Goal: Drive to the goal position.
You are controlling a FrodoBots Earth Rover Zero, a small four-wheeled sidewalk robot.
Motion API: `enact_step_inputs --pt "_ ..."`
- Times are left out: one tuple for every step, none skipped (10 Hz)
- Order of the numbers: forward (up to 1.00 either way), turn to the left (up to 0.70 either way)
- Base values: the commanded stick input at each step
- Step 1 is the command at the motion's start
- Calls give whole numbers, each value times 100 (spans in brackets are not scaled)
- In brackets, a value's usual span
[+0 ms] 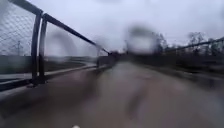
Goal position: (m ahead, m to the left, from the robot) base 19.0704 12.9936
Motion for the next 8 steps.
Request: enact_step_inputs --pt "70 -3" --pt "70 -21" --pt "70 -34" --pt "70 -35" --pt "70 0" --pt "70 0" --pt "70 0" --pt "70 0"
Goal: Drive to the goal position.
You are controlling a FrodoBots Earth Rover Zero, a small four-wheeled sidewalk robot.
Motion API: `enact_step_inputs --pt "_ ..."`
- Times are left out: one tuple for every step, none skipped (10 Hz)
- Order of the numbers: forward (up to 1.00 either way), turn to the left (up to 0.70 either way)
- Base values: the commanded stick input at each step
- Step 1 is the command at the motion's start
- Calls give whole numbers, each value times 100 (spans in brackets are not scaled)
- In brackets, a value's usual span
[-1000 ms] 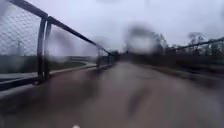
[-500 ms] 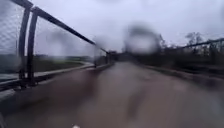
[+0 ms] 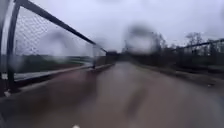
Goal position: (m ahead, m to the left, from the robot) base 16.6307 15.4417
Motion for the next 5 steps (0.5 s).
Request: enact_step_inputs --pt "70 0" --pt "70 0" --pt "70 0" --pt "70 0" --pt "70 0"
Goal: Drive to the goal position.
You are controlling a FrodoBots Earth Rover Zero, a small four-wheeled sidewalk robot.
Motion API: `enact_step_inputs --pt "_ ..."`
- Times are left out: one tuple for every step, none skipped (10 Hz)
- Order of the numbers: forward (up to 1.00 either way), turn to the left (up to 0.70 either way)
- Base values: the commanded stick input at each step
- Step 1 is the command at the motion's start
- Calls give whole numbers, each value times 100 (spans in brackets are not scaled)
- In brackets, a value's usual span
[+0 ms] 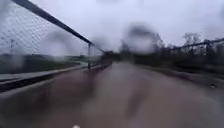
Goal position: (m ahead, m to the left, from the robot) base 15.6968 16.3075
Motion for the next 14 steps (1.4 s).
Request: enact_step_inputs --pt "70 0" --pt "70 0" --pt "70 0" --pt "70 0" --pt "70 0" --pt "70 0" --pt "70 0" --pt "70 0" --pt "70 0" --pt "70 0" --pt "70 0" --pt "70 0" --pt "70 0" --pt "70 0"
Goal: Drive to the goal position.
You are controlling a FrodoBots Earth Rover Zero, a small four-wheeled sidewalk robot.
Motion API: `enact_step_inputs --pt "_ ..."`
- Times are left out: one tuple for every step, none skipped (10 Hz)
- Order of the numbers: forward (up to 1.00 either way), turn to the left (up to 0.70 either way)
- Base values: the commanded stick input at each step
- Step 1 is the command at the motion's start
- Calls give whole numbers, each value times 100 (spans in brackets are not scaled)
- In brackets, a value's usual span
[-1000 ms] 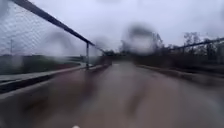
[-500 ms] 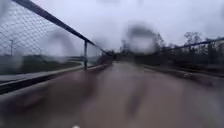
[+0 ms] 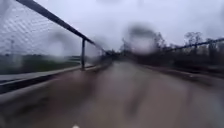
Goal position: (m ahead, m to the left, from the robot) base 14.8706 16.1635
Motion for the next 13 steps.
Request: enact_step_inputs --pt "70 0" --pt "70 0" --pt "70 0" --pt "70 0" --pt "70 0" --pt "70 0" --pt "70 0" --pt "70 0" --pt "70 0" --pt "70 0" --pt "70 0" --pt "70 0" --pt "70 -7"
